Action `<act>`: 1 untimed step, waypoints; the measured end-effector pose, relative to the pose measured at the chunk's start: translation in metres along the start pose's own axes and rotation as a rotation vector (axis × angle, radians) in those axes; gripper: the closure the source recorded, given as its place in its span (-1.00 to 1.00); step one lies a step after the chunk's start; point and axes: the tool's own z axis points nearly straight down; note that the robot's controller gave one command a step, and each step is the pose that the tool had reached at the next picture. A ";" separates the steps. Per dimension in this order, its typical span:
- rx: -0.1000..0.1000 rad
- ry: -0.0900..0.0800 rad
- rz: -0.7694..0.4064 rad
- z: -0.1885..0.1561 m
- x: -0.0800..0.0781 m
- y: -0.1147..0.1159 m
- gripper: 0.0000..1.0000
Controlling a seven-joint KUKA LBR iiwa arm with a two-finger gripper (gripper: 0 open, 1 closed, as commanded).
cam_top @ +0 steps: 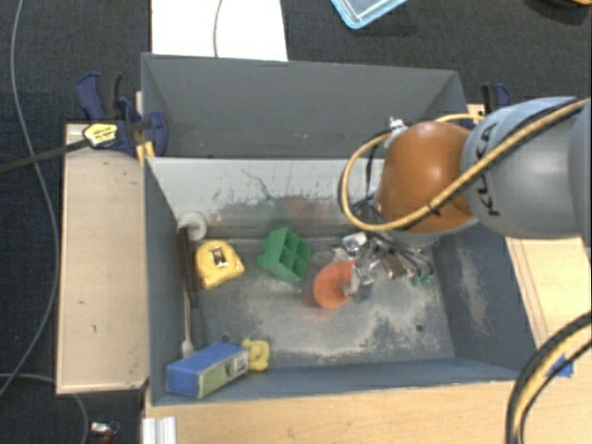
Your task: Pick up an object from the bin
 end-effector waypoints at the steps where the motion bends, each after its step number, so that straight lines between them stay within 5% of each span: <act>1: -0.002 0.008 0.002 -0.017 0.002 0.001 1.00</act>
Offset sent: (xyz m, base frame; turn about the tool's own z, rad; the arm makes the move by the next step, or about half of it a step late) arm -0.0021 -0.0002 0.0958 0.0008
